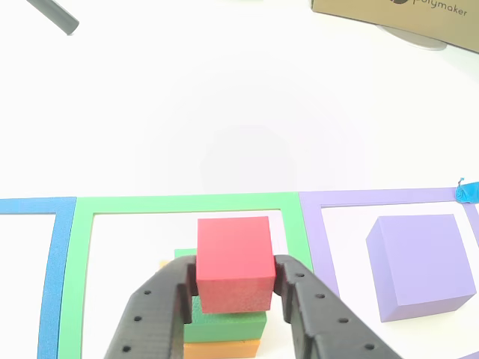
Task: Tower of hanoi
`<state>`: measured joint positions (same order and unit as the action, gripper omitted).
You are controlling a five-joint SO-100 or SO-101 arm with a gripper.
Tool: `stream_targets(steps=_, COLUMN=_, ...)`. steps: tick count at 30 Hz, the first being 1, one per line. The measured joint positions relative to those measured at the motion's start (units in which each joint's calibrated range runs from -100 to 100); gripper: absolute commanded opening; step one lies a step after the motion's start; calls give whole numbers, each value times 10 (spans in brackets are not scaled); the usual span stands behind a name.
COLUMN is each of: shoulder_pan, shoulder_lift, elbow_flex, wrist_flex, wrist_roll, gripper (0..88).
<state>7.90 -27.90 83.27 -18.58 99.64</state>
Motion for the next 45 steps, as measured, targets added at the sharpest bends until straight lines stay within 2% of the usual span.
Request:
stream_targets(steps=5, shoulder_pan=0, shoulder_lift=0, elbow_flex=12, wrist_flex=-10, wrist_roll=0, gripper=34)
stream_targets(steps=15, shoulder_pan=0, shoulder_lift=3, elbow_flex=16, wrist_flex=-30, wrist_roll=0, gripper=169)
stream_targets(steps=22, shoulder_pan=0, shoulder_lift=3, elbow_flex=19, wrist_flex=-39, wrist_roll=0, gripper=230)
stream_targets(steps=27, shoulder_pan=0, shoulder_lift=3, elbow_flex=19, wrist_flex=-39, wrist_roll=0, gripper=234)
stream_targets(steps=32, shoulder_pan=5, shoulder_lift=-19, elbow_flex=18, wrist_flex=-35, wrist_roll=0, gripper=187)
stream_targets(steps=35, shoulder_pan=5, shoulder_lift=-62, elbow_flex=-4, wrist_flex=21, wrist_roll=0, gripper=138)
stream_targets(steps=39, shoulder_pan=20, shoulder_lift=-117, elbow_flex=-94, wrist_flex=174, wrist_roll=0, gripper=25)
stream_targets(steps=45, shoulder_pan=68, shoulder_lift=-159, elbow_flex=-262, wrist_flex=459, wrist_roll=4, gripper=12)
